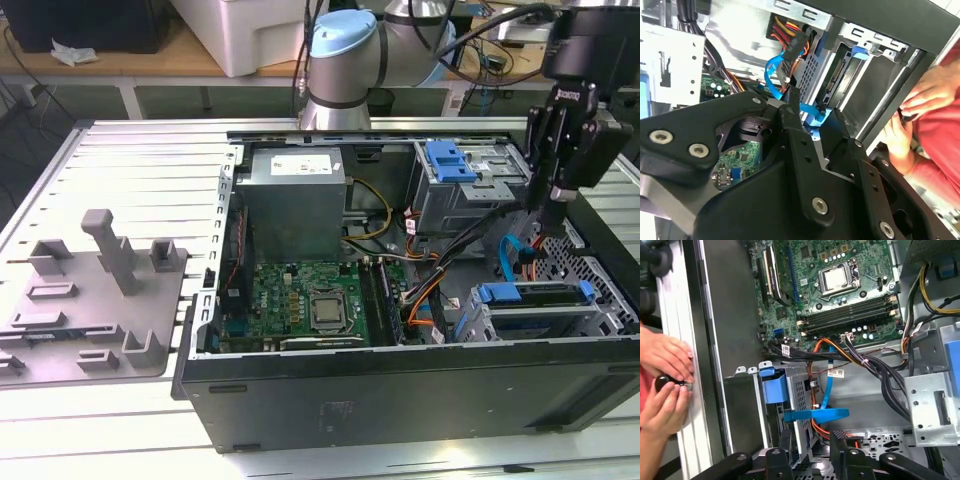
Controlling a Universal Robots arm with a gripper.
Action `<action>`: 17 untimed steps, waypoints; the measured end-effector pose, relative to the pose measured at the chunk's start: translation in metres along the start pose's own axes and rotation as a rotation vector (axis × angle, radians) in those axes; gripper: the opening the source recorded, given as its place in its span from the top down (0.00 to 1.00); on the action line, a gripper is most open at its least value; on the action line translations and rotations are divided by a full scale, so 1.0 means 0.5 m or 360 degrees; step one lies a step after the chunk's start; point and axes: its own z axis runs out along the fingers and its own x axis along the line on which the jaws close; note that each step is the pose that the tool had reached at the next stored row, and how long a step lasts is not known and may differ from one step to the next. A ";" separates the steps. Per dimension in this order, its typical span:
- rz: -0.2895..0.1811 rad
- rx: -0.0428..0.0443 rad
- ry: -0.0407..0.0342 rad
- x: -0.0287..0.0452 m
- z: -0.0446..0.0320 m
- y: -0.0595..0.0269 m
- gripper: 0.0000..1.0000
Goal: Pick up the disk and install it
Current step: 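Insert the first disk wire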
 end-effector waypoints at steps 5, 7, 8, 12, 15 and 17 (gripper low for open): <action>0.0002 0.0003 0.0086 -0.042 -0.009 0.005 0.56; 0.0002 0.0003 0.0133 -0.056 -0.013 0.003 0.56; 0.0002 0.0001 0.0153 -0.061 -0.015 0.002 0.56; -0.0013 -0.0029 0.0223 -0.086 -0.020 -0.011 0.56; -0.0030 -0.0065 0.0243 -0.100 -0.017 -0.031 0.56; -0.0035 -0.0073 0.0245 -0.105 -0.008 -0.035 0.56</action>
